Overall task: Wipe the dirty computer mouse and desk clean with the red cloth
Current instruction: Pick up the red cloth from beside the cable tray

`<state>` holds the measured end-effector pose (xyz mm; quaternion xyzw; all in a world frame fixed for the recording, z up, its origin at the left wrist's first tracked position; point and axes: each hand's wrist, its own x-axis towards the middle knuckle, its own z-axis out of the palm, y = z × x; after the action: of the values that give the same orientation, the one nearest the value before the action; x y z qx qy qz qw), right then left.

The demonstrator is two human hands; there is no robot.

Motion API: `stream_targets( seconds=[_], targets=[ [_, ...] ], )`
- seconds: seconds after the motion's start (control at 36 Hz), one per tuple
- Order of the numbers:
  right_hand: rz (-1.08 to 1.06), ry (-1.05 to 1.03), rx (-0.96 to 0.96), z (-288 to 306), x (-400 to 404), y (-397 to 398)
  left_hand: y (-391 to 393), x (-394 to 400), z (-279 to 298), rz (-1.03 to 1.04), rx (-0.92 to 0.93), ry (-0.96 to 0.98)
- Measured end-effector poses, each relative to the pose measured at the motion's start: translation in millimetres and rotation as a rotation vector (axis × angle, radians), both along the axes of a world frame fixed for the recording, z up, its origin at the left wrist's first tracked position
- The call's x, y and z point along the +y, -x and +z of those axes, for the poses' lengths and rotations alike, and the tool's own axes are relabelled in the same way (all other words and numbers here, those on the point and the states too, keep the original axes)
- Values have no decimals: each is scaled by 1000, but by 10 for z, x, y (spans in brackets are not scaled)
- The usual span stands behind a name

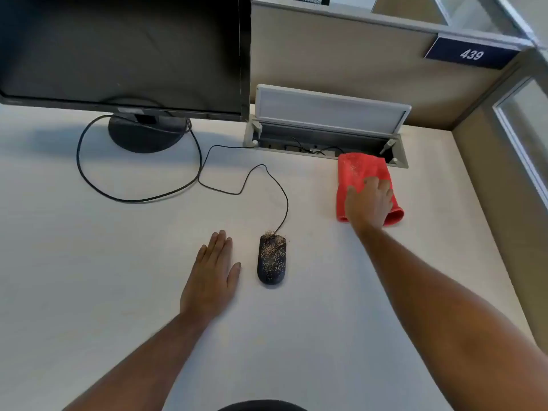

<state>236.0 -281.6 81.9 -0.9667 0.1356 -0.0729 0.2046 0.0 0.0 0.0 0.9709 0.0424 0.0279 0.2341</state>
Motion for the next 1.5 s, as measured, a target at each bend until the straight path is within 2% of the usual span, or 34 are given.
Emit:
stream_targets(
  seconds=[0.11, 0.5, 0.83, 1.0, 1.31, 1.42, 1.5],
  targets=[
    [-103, -30, 137, 112, -108, -250, -6, 3, 42, 17, 40, -12],
    [-87, -65, 366, -107, -14, -517, -18, 1, -33, 19, 20, -19],
    [-68, -78, 236, -141, 77, -230, -17, 5, -49, 19, -2, -20],
    [24, -116, 172, -182, 93, 177, -15, 3, -46, 17, -4, -18],
    [301, 96, 175, -218, -58, 911, -6, 8, -29, -5, 2, -23],
    [390, 178, 324, -164, -85, 1073, 2, 17, -43, -14, -2, -19],
    [372, 106, 510, -69, -50, 1104, -1, 6, -46, -29, -2, -26]
  ],
)
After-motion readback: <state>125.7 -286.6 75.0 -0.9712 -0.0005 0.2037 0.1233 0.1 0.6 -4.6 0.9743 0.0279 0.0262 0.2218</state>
